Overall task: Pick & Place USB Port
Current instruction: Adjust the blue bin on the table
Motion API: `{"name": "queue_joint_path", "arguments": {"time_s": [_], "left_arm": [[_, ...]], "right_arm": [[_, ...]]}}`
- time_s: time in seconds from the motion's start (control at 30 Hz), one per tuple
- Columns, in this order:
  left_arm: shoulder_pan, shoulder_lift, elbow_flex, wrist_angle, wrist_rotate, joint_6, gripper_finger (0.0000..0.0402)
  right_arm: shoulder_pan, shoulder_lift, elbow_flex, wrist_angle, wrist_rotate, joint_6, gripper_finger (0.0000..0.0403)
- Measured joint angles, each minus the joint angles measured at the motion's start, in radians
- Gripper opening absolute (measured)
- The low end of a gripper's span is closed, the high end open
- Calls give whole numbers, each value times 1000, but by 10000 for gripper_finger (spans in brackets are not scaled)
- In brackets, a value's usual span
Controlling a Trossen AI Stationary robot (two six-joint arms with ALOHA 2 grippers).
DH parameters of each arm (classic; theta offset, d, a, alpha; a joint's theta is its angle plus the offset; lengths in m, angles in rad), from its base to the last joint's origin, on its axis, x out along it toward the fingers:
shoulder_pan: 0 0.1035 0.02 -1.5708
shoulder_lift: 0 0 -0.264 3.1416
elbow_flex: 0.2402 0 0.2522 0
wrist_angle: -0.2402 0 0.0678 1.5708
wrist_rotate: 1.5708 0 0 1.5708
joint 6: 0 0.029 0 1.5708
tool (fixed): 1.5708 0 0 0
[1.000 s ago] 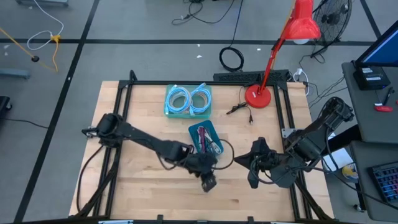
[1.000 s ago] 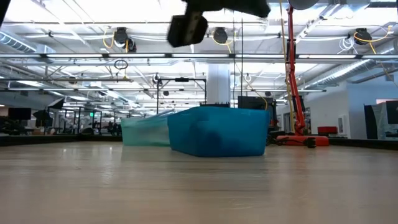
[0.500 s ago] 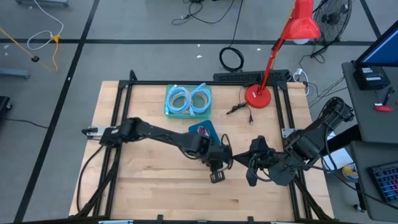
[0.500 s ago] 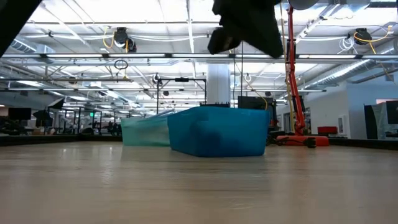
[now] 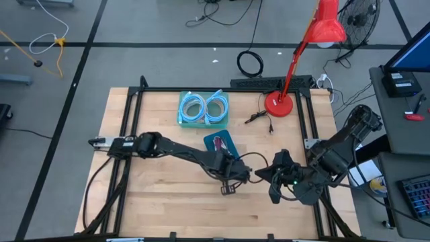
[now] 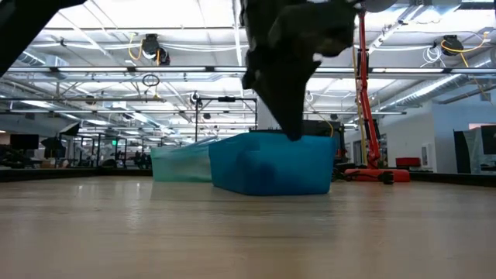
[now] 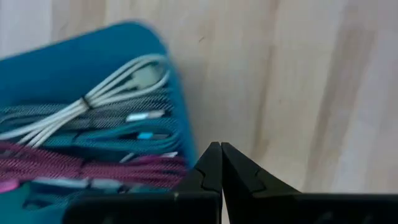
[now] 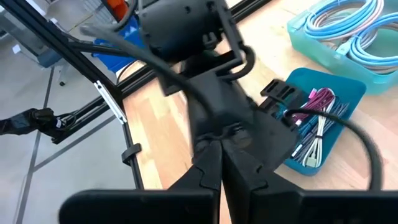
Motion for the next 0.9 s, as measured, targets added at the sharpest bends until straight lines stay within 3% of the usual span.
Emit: {"name": "queue_joint_path", "arguments": {"time_s": [0.2, 0.9], "left_arm": [[16, -1, -29, -30, 20, -14, 0], [22, -2, -29, -232, -61, -76, 0]], "right_arm": [[23, 0, 0, -3, 23, 6, 0], [56, 0, 0, -17, 22, 4, 0]]}}
